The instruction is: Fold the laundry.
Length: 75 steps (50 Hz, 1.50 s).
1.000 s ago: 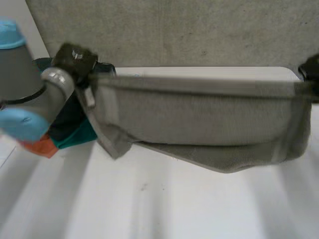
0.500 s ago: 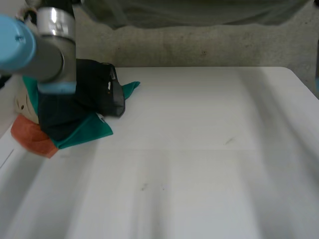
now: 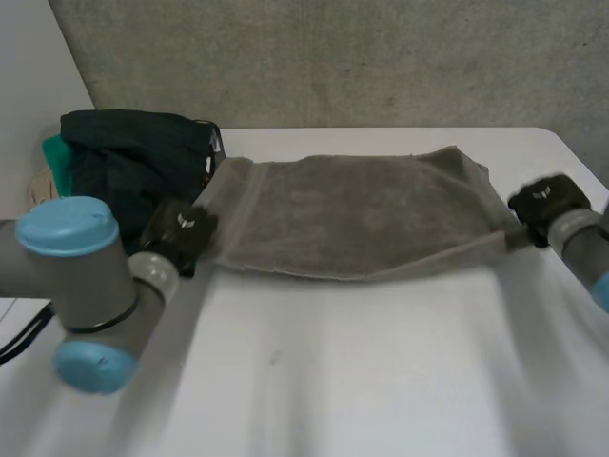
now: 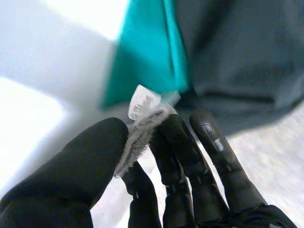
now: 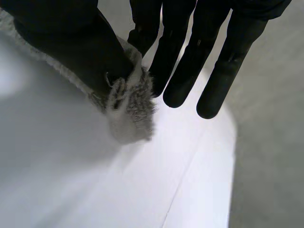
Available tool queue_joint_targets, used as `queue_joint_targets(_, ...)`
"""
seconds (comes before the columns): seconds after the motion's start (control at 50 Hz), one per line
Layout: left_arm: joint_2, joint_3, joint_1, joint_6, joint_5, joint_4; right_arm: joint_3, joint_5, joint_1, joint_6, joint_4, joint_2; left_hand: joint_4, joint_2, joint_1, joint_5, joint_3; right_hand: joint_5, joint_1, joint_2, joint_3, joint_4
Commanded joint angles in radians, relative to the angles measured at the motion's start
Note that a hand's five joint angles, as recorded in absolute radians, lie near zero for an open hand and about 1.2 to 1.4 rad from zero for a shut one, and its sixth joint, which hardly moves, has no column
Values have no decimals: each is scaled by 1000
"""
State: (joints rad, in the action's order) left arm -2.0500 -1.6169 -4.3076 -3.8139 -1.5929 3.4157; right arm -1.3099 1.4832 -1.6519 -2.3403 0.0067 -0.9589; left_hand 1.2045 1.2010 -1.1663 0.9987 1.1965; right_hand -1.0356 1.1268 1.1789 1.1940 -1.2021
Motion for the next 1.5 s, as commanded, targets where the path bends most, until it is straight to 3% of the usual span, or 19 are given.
queue_joint_targets(0.02,342,-228,43,-133,-50,-479,-262,0,104,237,353,-271,192,195,-230,223,200,-186,269,217,202,-194)
queue_joint_targets(0.14,416,-293,54,-292,-16,-552,-405,-11,195,467,383,-379,192,195,-230,223,200,-186,269,217,202,-194)
queue_joint_targets(0.26,282,-175,52,-274,-16,-389,-393,-12,190,391,231,-363,192,195,-230,223,200,-186,269,217,202,-194)
queue_joint_targets(0.42,15,118,55,-150,-30,-227,-247,-26,84,245,27,-189,192,195,-230,223,200,-186,269,217,202,-194)
queue_joint_targets(0.48,-93,234,55,-145,-79,-184,-183,-26,51,236,-59,-124,192,195,-230,223,200,-186,269,217,202,-194)
queue_joint_targets(0.58,-168,345,60,-148,-176,-165,-92,-41,32,237,-212,-14,192,195,-230,223,200,-186,269,217,202,-194)
queue_joint_targets(0.76,-254,430,80,-147,-177,-84,104,-38,-6,230,-290,179,192,195,-230,223,200,-186,269,217,202,-194)
queue_joint_targets(0.78,-262,434,81,-147,-179,-69,133,-32,-12,224,-295,202,192,195,-230,223,200,380,-296,-348,-363,372)
queue_joint_targets(0.8,-272,440,84,-148,-183,-37,147,-31,-14,220,-298,213,-389,-386,351,-358,-381,885,-802,-854,-869,877)
queue_joint_targets(0.82,-274,440,86,-148,-193,-20,155,-29,-17,219,-300,218,-866,-862,828,-835,-858,1036,-952,-1004,-1019,1028)
queue_joint_targets(0.84,-274,440,88,-148,-193,-4,164,-27,-20,211,-306,226,-1030,-1026,992,-999,-1022,1036,-952,-1004,-1019,1028)
queue_joint_targets(0.86,-274,440,91,-147,-191,5,173,-21,-22,194,-316,224,-922,-919,884,-891,-914,1036,-952,-1004,-1019,1028)
queue_joint_targets(0.88,-271,434,95,-147,-193,29,175,-15,-22,182,-321,220,-1030,-1026,992,-999,-1022,1036,-952,-1004,-1019,1028)
queue_joint_targets(1.06,-170,370,103,-136,-191,54,103,22,-11,-54,-280,11,-1030,-1026,992,-999,-1022,1036,-952,-1004,-1019,1028)
queue_joint_targets(1.16,-89,299,101,-133,-190,54,40,-64,58,-102,-130,-115,-1030,-1026,992,-999,-1022,1036,-952,-1004,-1019,1028)
queue_joint_targets(1.28,-4,186,104,-131,-187,54,-8,-204,138,-99,74,-130,-1030,-1026,992,-999,-1022,1023,-940,-992,-1007,1015)
queue_joint_targets(1.3,4,174,106,-130,-187,54,-21,-231,162,-94,117,-130,-1030,-1026,992,-999,-1022,918,-834,-887,-902,910)
queue_joint_targets(1.38,31,117,114,-115,-180,56,-52,-280,205,-99,167,-129,-1030,-1026,992,-999,-1022,686,-602,-654,-670,678)
queue_joint_targets(1.5,37,72,134,-82,-177,56,-95,-333,241,-91,141,-81,-1030,-1026,992,-999,-1022,632,-549,-601,-616,624)
